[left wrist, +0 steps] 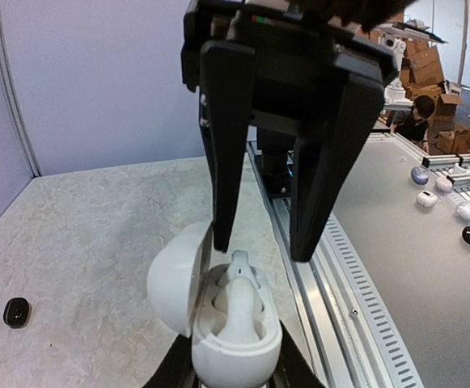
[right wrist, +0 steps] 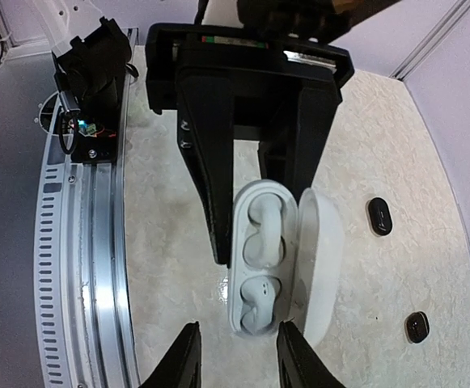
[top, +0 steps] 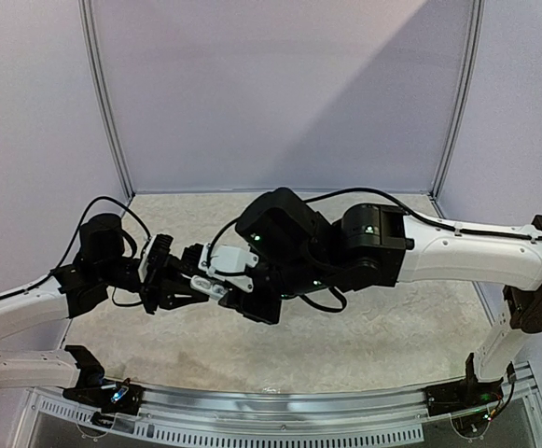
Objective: Insert the wireless bluetooth earbuds into the charging case
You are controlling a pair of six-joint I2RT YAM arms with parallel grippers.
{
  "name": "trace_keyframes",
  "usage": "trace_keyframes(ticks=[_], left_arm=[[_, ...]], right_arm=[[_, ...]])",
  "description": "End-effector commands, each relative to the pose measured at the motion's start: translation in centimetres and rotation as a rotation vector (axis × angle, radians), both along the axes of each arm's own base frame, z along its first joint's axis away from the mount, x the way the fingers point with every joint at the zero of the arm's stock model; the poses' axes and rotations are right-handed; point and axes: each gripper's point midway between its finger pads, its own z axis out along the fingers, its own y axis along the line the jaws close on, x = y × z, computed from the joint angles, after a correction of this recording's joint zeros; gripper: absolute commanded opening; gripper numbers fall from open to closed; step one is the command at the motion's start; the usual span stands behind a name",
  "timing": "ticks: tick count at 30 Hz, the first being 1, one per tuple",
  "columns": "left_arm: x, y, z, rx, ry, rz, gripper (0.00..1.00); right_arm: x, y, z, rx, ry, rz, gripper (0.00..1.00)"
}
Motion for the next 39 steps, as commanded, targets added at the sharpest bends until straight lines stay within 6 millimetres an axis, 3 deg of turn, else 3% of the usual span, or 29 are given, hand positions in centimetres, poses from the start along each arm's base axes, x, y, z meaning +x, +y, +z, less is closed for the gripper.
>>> trace_keyframes(ticks=[1,4,6,8,11,12,14,18,22,27,30,34,38,39], left_arm=[[0.4,0.3,-0.9,0.036,0.038,0.047,0.0],[0.7,0.3,-1.2,0.045,0.038,0.069,0.0],[0.9,0.3,-1.2,0.043,0.026,0.076,0.0],[0.9,0.3,-1.0,0.039,0.003,0.074,0.0],[1.1,0.2,-0.6,0.033,-0.042,0.077,0.0],[1.2,0.2,-0.5,0.035,-0.053,0.082,0.0],[1.5,0.2,-0.4,0.039,-0.068,0.098,0.0],[2.0,0.2,-0.3,0.042,-0.075,0.122,0.0],[3.8,0.4,0.0,0.045,-0.019,0.232,0.0],[3.7,0.4,-0.6,0.049,0.039,0.237,0.0],[4.5,0.5,-1.2,0.065,0.113,0.288,0.0],[6.4,0.9,-2.2,0.09,0.284,0.405,0.0],[8.7,1.4,-4.0,0.139,0.457,0.54,0.0],[9.3,1.5,-4.4,0.154,0.496,0.569,0.0]], right_arm=[[-0.2,-1.7,5.3,0.16,0.013,-0.043,0.33],[-0.5,-2.1,8.7,0.347,0.023,-0.036,0.35],[0.6,-2.7,10.0,0.462,0.041,-0.081,0.35],[2.9,-3.3,10.0,0.539,0.052,-0.205,0.34],[7.5,-3.7,7.5,0.476,-0.016,-0.485,0.33],[8.3,-3.6,6.8,0.441,-0.026,-0.538,0.32],[9.1,-1.6,4.2,0.349,-0.028,-0.564,0.31],[7.7,2.6,1.3,0.299,0.038,-0.475,0.31],[5.2,3.3,-1.3,0.216,0.044,-0.403,0.31],[6.4,0.2,-1.0,0.228,0.022,-0.539,0.31],[9.6,-3.4,-0.6,0.234,0.036,-0.703,0.33],[13.5,-9.8,-4.4,0.195,0.199,-0.967,0.35],[15.6,-16.0,-8.8,0.194,0.341,-1.172,0.45],[15.6,-18.0,-10.7,0.166,0.354,-1.222,0.48]])
